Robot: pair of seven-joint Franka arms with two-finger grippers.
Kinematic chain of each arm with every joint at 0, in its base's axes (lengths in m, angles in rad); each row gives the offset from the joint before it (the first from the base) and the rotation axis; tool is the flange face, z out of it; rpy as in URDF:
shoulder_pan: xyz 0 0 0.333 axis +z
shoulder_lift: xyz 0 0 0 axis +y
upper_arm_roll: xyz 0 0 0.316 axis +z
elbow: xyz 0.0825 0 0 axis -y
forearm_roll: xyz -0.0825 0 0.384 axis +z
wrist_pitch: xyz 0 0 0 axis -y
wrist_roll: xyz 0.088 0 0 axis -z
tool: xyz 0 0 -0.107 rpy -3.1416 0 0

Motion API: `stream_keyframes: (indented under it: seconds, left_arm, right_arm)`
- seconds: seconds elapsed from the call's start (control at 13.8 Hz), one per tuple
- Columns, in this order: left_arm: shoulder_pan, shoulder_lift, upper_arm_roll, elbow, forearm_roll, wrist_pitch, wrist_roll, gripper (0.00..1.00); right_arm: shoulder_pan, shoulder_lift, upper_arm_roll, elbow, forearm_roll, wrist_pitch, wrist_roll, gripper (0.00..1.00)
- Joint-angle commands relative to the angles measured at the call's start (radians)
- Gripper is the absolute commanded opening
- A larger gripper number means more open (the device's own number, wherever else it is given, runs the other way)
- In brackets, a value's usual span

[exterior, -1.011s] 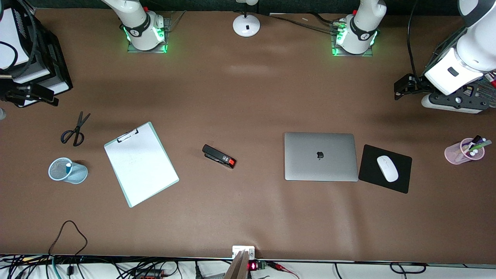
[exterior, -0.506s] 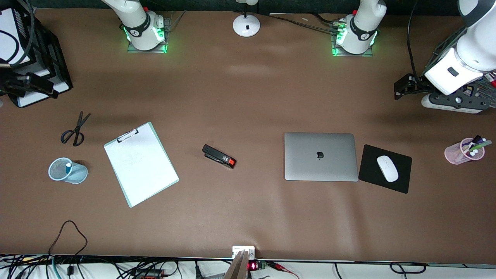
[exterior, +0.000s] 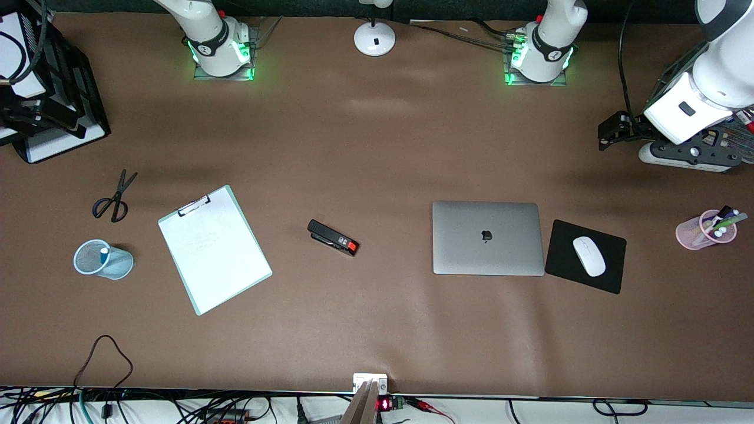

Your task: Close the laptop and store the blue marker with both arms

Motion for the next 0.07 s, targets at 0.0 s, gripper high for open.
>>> stream_keyframes:
  seconds: [0.0]
  left_arm:
    - [-0.005,-0.008,0.000,0.012,-0.013,-0.021,0.008,1.00]
  right_arm:
    - [-0.001,-0.026,0.009,-0.026,-0.011,0.004,0.016,1.00]
